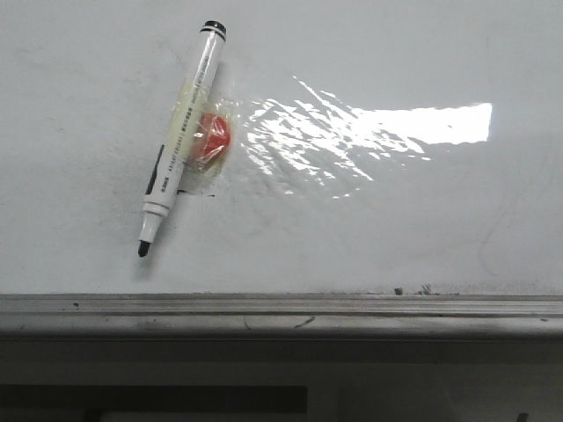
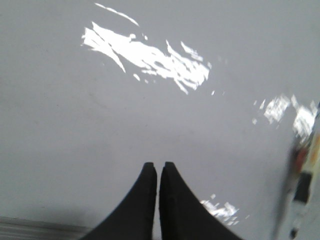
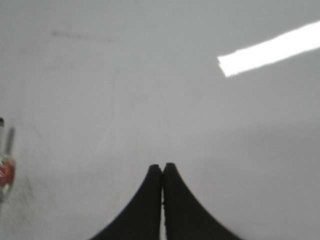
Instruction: Write number 9 on whiteboard
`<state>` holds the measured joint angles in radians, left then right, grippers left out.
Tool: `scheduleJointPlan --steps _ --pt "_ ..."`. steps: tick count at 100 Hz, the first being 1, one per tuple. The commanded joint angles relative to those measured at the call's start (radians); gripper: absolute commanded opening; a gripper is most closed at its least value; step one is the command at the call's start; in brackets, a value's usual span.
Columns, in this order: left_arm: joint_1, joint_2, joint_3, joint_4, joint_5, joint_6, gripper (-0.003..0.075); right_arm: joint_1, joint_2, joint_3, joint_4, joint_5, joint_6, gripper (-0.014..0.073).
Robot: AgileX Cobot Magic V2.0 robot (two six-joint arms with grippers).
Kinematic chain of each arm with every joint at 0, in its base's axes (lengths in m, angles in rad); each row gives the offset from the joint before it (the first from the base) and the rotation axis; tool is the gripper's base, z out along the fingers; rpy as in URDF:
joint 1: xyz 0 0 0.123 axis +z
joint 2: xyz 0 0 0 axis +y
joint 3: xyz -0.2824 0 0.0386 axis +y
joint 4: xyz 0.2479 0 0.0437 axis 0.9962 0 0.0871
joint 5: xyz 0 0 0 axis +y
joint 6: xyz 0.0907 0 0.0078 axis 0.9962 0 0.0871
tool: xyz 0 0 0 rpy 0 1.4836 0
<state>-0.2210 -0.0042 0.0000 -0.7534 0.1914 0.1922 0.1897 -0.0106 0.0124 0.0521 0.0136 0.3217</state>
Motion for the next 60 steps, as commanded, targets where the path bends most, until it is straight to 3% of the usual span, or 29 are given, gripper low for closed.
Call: scheduleJointPlan --steps 1,12,20,30,44,51,60 --pt "0.002 -0.027 0.019 -0.209 -0.094 -0.003 -0.002 -0.001 -0.016 0.027 0.101 -0.13 -0.003 -0.0062" --pt "0.002 -0.027 0.019 -0.304 -0.11 -0.003 -0.002 -0.001 -0.016 0.023 0.264 -0.15 -0.002 -0.0062" --pt "0.0 -0.027 0.002 -0.318 -0.113 0.021 -0.002 -0.001 -0.016 -0.008 0.27 -0.139 -0.002 -0.006" --pt "0.0 -0.007 -0.061 -0.227 -0.084 0.06 -0.002 -0.001 -0.01 -0.094 0.178 -0.014 -0.066 -0.0037" --pt "0.0 0.118 -0.229 0.031 0.04 0.06 -0.0009 -0.001 0.048 -0.281 -0.037 0.334 -0.114 -0.0036" --pt "0.0 0.216 -0.33 0.131 0.128 0.06 0.0067 -0.001 0.107 -0.386 -0.111 0.448 -0.116 -0.0036" --pt "0.0 0.359 -0.445 0.19 0.23 0.06 0.0251 -0.001 0.177 -0.486 -0.157 0.491 -0.128 0.0014"
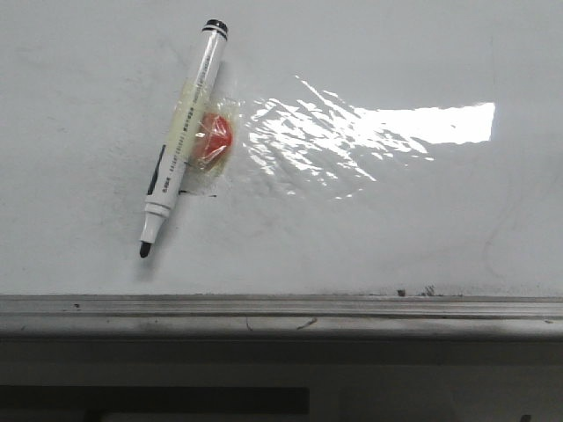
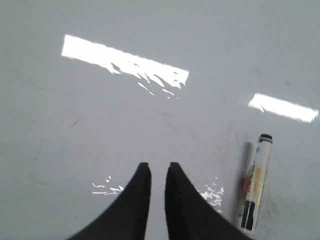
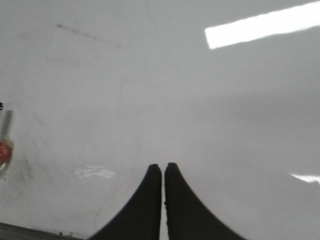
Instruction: Write number 9 on whiteboard
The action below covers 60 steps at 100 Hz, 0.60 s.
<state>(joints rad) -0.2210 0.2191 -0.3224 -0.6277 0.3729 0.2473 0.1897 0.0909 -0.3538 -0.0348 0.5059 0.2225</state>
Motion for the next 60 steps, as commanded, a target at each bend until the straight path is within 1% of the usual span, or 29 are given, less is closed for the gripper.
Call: scheduleJointPlan --steps 1,2,6,11,19,26,32,39,51,60 --pt "0.0 0.146 -0.13 0.064 0.061 0.005 0.0265 -0.001 0.08 -0.127 -0.073 -0.002 -0.032 0.003" --pt "0.0 0.167 -0.145 0.064 0.068 0.005 0.0293 -0.001 0.091 -0.14 -0.072 -0.002 -0.035 0.0038" --pt "0.0 0.22 -0.179 0.064 0.108 0.007 0.0358 -0.001 0.121 -0.17 -0.072 0.0 -0.051 0.0099" --pt "0.0 0.291 -0.222 0.05 0.152 0.041 0.0396 -0.001 0.154 -0.206 -0.072 0.005 -0.066 0.0185" --pt "0.0 0.397 -0.261 -0.01 0.213 0.132 0.0393 -0.001 0.204 -0.255 -0.072 0.045 -0.069 0.034" --pt "-0.006 0.468 -0.273 -0.104 0.249 0.208 0.0386 -0.001 0.243 -0.281 -0.072 0.108 -0.069 0.0423" --pt "-0.038 0.509 -0.273 -0.174 0.245 0.24 0.0386 -0.001 0.267 -0.286 -0.072 0.148 -0.069 0.0439" --pt "-0.098 0.552 -0.273 -0.215 0.224 0.252 0.0386 -0.001 0.28 -0.286 -0.065 0.161 -0.069 0.0439" --pt "-0.236 0.613 -0.273 -0.215 0.149 0.264 0.0386 -0.001 0.282 -0.286 -0.063 0.147 -0.069 0.0439" --pt "-0.351 0.647 -0.273 -0.208 0.045 0.264 0.0386 -0.001 0.282 -0.286 -0.063 0.125 -0.069 0.0439"
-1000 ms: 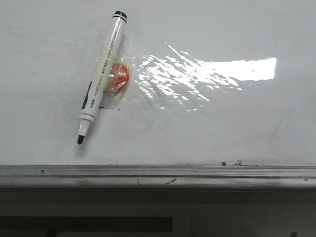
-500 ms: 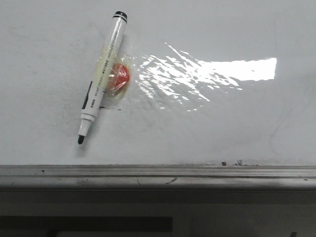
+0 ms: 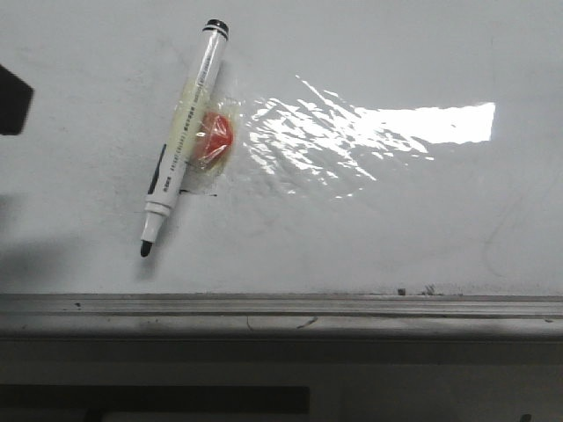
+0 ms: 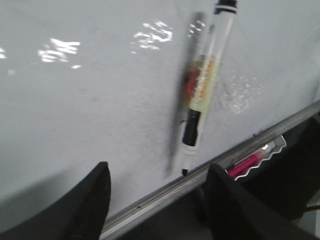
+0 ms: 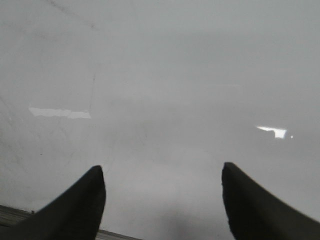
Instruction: Write number 9 on whiteboard
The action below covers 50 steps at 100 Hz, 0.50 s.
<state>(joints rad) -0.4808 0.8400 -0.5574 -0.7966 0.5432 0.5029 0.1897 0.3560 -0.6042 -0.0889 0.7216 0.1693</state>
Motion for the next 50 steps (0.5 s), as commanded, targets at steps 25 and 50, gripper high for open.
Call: scheduleJointPlan --steps 25,50 --pt "-0.32 0.159 -0.043 -0.044 -0.441 0.008 0.0386 -0.001 0.017 -0.036 -0.007 -0.113 -0.015 0.0439" --pt "-0.352 0.266 -0.043 -0.05 -0.502 0.008 0.0384 -0.001 0.017 -0.036 -0.007 -0.113 -0.015 0.0438"
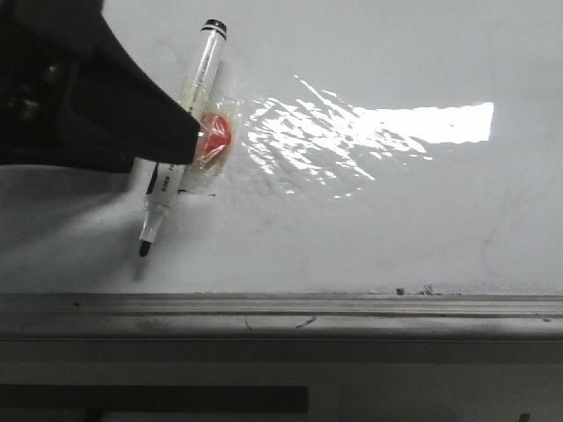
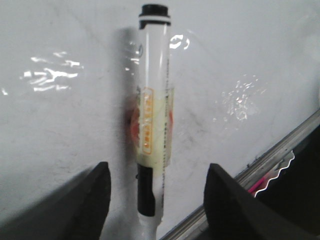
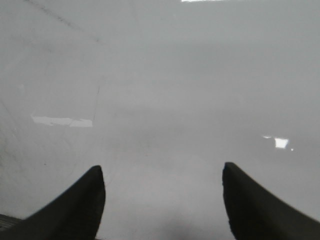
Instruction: Write number 9 on whiteboard
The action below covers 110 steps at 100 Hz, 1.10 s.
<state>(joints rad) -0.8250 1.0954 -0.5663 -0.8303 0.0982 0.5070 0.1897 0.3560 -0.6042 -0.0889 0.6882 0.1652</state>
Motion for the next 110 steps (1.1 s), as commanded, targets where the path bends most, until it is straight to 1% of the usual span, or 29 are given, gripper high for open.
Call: scheduleJointPlan --steps 1,4,9,10,13,16,22,23,24,26,34,37,40,41,47,54,58,61,62,64,66,70,74,75,81,82,94,100,110 --pt "-0.007 0.013 -0.034 -0.017 -0.058 0.004 0.0383 -0.001 0.017 -0.036 -0.007 -0.079 -0.011 0.0438" --pt "-0.007 0.023 -0.034 -0.017 -0.058 0.004 0.0373 -0.001 0.017 -0.036 -0.007 -0.079 -0.011 0.0438" --pt "-0.007 0.034 -0.034 -0.017 -0.058 0.004 0.0331 -0.001 0.017 -0.036 -0.007 -0.079 -0.014 0.0438" --pt "-0.007 0.037 -0.034 -0.017 -0.058 0.004 0.0302 -0.001 0.017 -0.036 -0.007 -0.079 -0.017 0.0438" --pt "-0.007 0.039 -0.034 -0.017 -0.058 0.004 0.0267 -0.001 0.017 -0.036 -0.007 -0.079 -0.024 0.0438" --pt "-0.007 0.044 -0.034 -0.017 -0.058 0.004 0.021 -0.001 0.017 -0.036 -0.007 -0.084 -0.034 0.0438" --pt "-0.007 0.044 -0.034 -0.017 -0.06 0.004 0.004 -0.001 0.017 -0.036 -0.004 -0.102 -0.044 0.0438" --pt "-0.007 0.044 -0.034 -0.017 -0.06 0.004 0.004 -0.001 0.017 -0.036 -0.004 -0.105 -0.046 0.0438" --pt "-0.007 0.044 -0.034 -0.017 -0.06 0.004 0.0005 -0.001 0.017 -0.036 -0.002 -0.108 -0.045 0.0438" --pt "-0.007 0.044 -0.034 -0.014 -0.064 0.004 -0.0019 -0.001 0.017 -0.036 0.006 -0.115 -0.054 0.0438" --pt "-0.007 0.042 -0.037 -0.013 -0.072 0.004 -0.002 -0.001 0.021 -0.036 0.066 -0.143 -0.121 0.0438" --pt "-0.007 0.037 -0.039 -0.013 -0.07 0.004 -0.002 0.0 0.025 -0.037 0.11 -0.147 -0.175 0.0438" --pt "-0.007 0.026 -0.047 -0.011 -0.05 0.007 -0.002 0.001 0.034 -0.042 0.183 -0.149 -0.252 0.0438" --pt "-0.007 0.026 -0.047 -0.012 -0.045 0.007 -0.002 0.001 0.036 -0.042 0.2 -0.149 -0.252 0.0438" --pt "-0.007 0.004 -0.064 0.02 0.001 0.026 -0.002 0.002 0.057 -0.049 0.392 -0.122 -0.448 0.0438" --pt "-0.017 -0.035 -0.083 0.03 0.067 0.14 -0.002 0.002 0.094 -0.062 0.637 -0.052 -0.717 0.0438" --pt "-0.03 -0.064 -0.092 0.03 0.105 0.241 -0.002 0.002 0.122 -0.07 0.768 -0.007 -0.865 0.0438" --pt "-0.041 -0.083 -0.096 0.03 0.134 0.313 -0.002 0.002 0.142 -0.072 0.847 0.032 -0.951 0.0438" --pt "-0.046 -0.096 -0.096 0.028 0.148 0.363 -0.002 0.002 0.156 -0.072 0.885 0.045 -0.99 0.0438" --pt "-0.055 -0.105 -0.096 0.021 0.168 0.396 -0.002 0.002 0.167 -0.072 0.919 0.055 -1.028 0.0438" --pt "-0.063 -0.119 -0.096 0.012 0.186 0.443 -0.002 0.002 0.182 -0.072 0.979 0.073 -1.096 0.0438" --pt "-0.077 -0.14 -0.096 -0.001 0.224 0.519 -0.002 0.002 0.208 -0.072 1.039 0.09 -1.171 0.0438" --pt "-0.086 -0.154 -0.096 -0.012 0.256 0.562 -0.002 0.002 0.238 -0.072 1.091 0.107 -1.244 0.0438" --pt "-0.087 -0.156 -0.096 -0.015 0.267 0.566 -0.002 0.002 0.248 -0.072 1.122 0.114 -1.266 0.0438" --pt "-0.089 -0.165 -0.096 -0.037 0.297 0.584 -0.002 0.005 0.286 -0.072 1.195 0.144 -1.364 0.0439" --pt "-0.089 -0.165 -0.096 -0.039 0.302 0.586 -0.002 0.005 0.295 -0.072 1.228 0.15 -1.389 0.0439" --pt "-0.089 -0.163 -0.096 -0.102 0.306 0.633 -0.002 0.043 0.362 -0.072 1.398 0.18 -1.587 0.044" --pt "-0.089 -0.161 -0.096 -0.162 0.306 0.691 -0.002 0.075 0.402 -0.075 1.436 0.185 -1.678 0.044" --pt "-0.089 -0.161 -0.096 -0.222 0.308 0.754 -0.002 0.138 0.459 -0.084 1.437 0.168 -1.729 0.044"
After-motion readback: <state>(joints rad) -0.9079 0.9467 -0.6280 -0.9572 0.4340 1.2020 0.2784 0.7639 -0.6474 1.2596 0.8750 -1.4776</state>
